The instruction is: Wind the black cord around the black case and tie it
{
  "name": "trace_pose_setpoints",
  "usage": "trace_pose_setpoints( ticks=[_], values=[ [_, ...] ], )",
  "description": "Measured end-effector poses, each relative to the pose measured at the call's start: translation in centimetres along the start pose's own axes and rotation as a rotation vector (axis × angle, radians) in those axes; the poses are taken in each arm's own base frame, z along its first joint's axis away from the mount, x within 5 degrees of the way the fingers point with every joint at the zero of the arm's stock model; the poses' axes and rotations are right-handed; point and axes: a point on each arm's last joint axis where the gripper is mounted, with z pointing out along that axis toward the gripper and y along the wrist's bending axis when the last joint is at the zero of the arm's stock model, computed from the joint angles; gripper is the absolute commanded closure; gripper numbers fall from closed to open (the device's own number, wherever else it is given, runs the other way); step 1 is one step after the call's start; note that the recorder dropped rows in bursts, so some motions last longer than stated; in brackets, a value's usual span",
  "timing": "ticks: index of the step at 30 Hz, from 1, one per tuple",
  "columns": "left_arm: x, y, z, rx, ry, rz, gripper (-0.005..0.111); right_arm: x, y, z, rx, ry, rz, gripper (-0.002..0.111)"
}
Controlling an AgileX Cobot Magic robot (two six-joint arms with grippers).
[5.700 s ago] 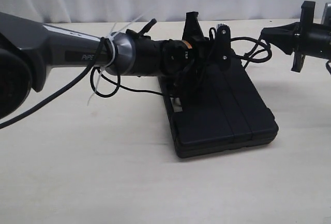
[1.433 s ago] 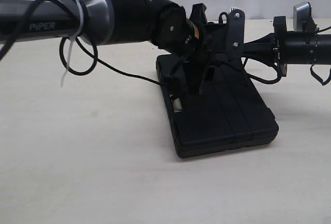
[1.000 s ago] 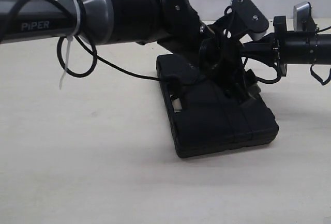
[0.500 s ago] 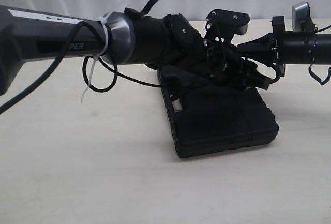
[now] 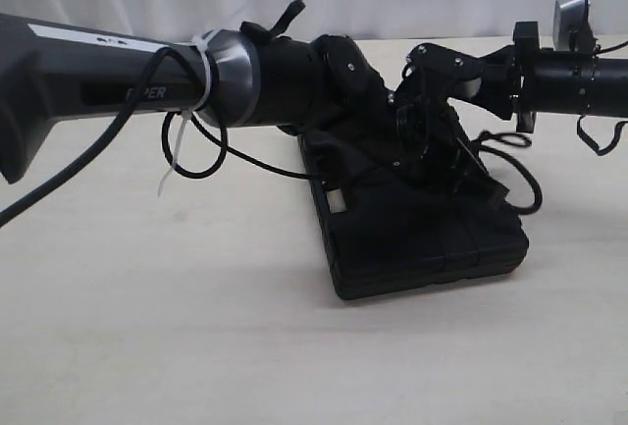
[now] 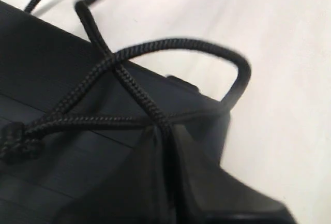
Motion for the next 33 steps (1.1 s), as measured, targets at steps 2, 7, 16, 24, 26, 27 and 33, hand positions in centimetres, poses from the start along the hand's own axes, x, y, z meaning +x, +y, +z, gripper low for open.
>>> trace_pose_setpoints(
  ticks=[2, 7, 16, 24, 26, 27, 33],
  values=[
    [0.2, -0.2, 0.0, 0.014, 0.025, 0.014, 0.107, -0.6, 0.4, 0.0, -0.003, -0.007, -0.036, 0.060],
    [0.2, 0.0, 0.0, 0.007, 0.026, 0.022, 0.107, -2.5, 2.9, -2.3, 0.039, -0.013, -0.129, 0.063],
    [-0.8, 3.1, -1.3, -0.044, -0.019, -0.016, 0.107, -0.7, 9.0, -5.0, 0.350, 0.164, -0.302, 0.065],
    [-2.2, 3.4, -2.2, -0.025, -0.039, -0.008, 0.107, 3.3, 12.3, -2.7, 0.720, 0.376, -0.465, 0.065],
    [-2.2, 3.4, -2.2, -0.018, -0.034, -0.007, 0.107, 4.0, 12.0, -2.2, 0.763, 0.410, -0.486, 0.065],
    [-2.1, 3.3, -2.2, -0.012, -0.027, -0.007, 0.107, 4.3, 11.8, -1.9, 0.792, 0.412, -0.490, 0.065],
    [-2.1, 2.9, -2.6, 0.015, 0.002, 0.005, 0.107, 4.3, 10.1, -2.2, 0.942, 0.339, -0.468, 0.065]
  ],
)
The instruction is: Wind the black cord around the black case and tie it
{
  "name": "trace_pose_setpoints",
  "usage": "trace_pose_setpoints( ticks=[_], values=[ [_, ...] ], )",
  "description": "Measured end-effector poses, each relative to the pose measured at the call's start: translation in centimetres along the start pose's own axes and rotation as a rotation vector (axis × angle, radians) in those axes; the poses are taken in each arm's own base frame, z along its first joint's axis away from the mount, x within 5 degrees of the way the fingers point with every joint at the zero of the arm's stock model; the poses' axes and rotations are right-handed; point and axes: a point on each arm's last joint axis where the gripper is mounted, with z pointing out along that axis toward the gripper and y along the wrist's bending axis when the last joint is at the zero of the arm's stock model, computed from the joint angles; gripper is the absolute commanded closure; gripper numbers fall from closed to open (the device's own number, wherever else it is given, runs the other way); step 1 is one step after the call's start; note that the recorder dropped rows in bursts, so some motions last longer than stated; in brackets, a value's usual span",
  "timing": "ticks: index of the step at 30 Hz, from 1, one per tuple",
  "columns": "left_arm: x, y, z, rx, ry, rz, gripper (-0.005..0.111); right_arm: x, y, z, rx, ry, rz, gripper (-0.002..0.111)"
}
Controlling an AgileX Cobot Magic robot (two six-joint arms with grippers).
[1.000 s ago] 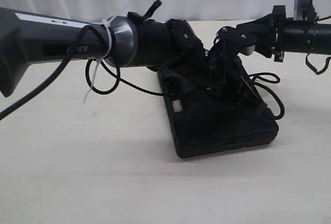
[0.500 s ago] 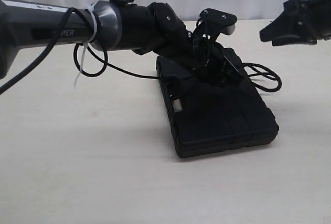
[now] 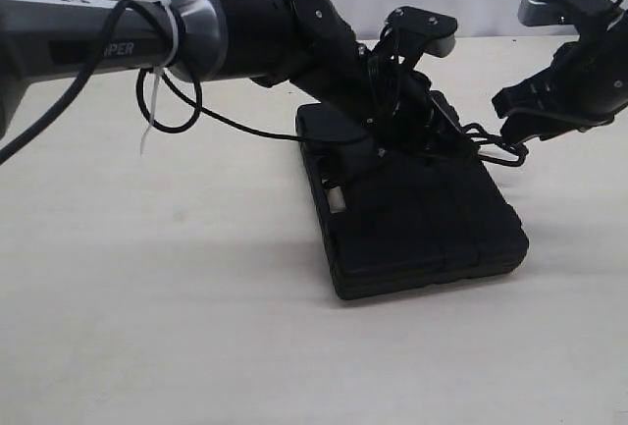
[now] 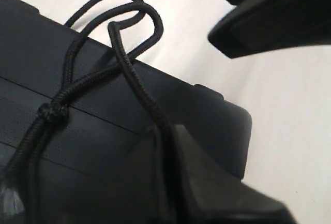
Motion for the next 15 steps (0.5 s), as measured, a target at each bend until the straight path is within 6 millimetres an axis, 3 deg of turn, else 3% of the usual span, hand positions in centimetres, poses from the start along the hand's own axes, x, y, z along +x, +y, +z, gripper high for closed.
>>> trace_pose_setpoints(
  ticks=[4, 9, 15],
  values=[
    [-1.6, -0.6, -2.2, -0.045, -0.060, 0.069, 0.107, 0.0, 0.0, -0.1, 0.006, -0.011, 0.020, 0.065],
    [-4.7, -2.0, -7.4, -0.141, -0.203, 0.189, 0.107, -0.1, 0.1, -0.7, 0.010, -0.028, 0.021, 0.065],
    [-6.8, -2.4, -13.2, -0.209, -0.324, 0.234, 0.107, -0.1, 0.1, -0.8, 0.005, -0.034, 0.025, 0.065]
  ],
)
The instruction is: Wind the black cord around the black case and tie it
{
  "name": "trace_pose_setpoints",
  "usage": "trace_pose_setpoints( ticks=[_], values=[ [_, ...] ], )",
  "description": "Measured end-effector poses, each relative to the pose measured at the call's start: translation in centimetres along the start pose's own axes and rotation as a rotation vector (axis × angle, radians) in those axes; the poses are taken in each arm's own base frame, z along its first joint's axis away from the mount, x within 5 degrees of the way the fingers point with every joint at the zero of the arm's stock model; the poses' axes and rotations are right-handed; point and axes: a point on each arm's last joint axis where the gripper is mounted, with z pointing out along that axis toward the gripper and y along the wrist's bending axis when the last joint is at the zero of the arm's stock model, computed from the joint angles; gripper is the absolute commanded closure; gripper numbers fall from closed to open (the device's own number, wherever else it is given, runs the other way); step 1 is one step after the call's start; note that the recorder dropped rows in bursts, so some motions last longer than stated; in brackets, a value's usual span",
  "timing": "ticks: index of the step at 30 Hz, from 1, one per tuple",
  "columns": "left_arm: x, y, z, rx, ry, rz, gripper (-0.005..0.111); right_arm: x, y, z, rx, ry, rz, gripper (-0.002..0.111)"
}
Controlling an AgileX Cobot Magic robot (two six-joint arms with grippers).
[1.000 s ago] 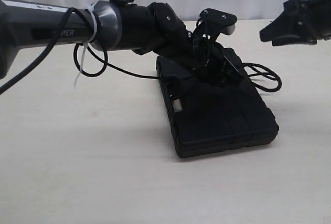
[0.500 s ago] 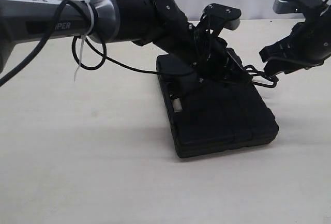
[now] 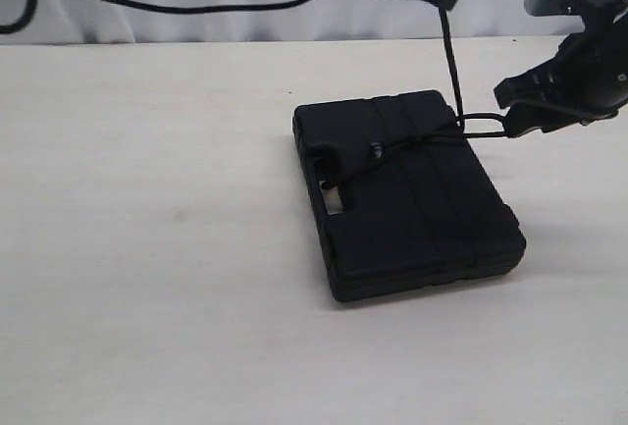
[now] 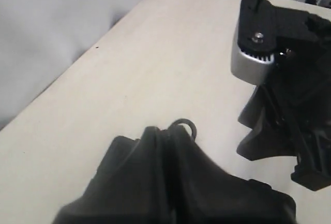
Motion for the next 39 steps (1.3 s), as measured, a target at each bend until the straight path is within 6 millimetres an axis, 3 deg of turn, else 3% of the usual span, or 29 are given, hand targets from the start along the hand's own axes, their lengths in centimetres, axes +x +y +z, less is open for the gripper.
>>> trace_pose_setpoints(
  ticks=[14, 27, 33, 36, 39],
  values=[
    [-5.1, -0.4, -7.8, -0.094, -0.189, 0.097, 0.107, -0.1, 0.4, 0.0, -0.040, -0.012, 0.029, 0.065],
    [-6.4, -0.2, -9.0, -0.150, -0.243, 0.159, 0.107, -0.4, 1.4, -0.1, -0.152, -0.042, 0.028, 0.065],
    [-6.3, -0.4, -9.1, -0.130, -0.221, 0.163, 0.107, -1.3, 3.6, -0.6, -0.401, -0.191, -0.070, 0.065],
    [-6.2, -0.4, -9.1, -0.123, -0.210, 0.171, 0.107, -1.2, 4.3, 0.0, -0.456, -0.292, -0.124, 0.065],
    [-6.2, -0.5, -9.0, -0.122, -0.208, 0.176, 0.107, -0.7, 5.0, 1.5, -0.399, -0.353, -0.193, 0.065]
  ],
)
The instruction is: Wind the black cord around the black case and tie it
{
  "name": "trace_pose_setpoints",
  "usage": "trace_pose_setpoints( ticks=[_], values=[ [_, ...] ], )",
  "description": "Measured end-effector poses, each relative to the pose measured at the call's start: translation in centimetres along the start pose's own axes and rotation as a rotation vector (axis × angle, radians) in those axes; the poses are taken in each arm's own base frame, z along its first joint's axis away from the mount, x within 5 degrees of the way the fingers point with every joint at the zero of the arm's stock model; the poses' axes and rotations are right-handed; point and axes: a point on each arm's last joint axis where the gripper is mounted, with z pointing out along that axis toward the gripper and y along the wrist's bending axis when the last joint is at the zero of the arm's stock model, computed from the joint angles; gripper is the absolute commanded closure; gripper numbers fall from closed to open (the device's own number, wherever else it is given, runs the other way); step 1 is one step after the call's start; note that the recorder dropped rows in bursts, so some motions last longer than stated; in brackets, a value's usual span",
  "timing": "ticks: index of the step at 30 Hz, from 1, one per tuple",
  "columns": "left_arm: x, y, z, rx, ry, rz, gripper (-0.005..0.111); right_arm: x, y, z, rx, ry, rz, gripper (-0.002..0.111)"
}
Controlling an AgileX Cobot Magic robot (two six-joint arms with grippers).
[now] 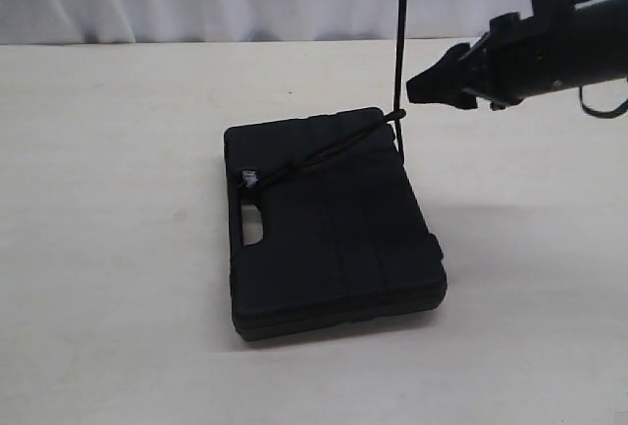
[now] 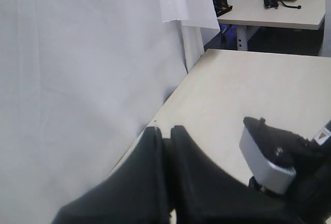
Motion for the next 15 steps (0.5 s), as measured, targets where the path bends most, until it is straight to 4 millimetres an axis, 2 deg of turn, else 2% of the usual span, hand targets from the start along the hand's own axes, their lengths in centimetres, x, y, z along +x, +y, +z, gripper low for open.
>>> trace_pose_setpoints(
  ticks=[5, 8, 10, 15],
  values=[
    [0.1, -0.1, 0.0, 0.012, 0.012, 0.002, 0.107, 0.4, 1.8, 3.5, 0.049, -0.041, -0.126, 0.065],
    [0.2, -0.2, 0.0, 0.020, 0.021, 0.006, 0.107, 0.6, 2.3, 5.5, 0.136, -0.051, -0.151, 0.065],
    [0.2, -0.2, 0.0, 0.020, 0.021, 0.010, 0.107, 1.2, 2.1, 6.6, 0.196, -0.037, -0.158, 0.065],
    [0.1, -0.1, 0.0, 0.010, 0.010, 0.016, 0.107, 4.1, 0.2, 9.6, 0.265, 0.066, -0.119, 0.065]
  ],
)
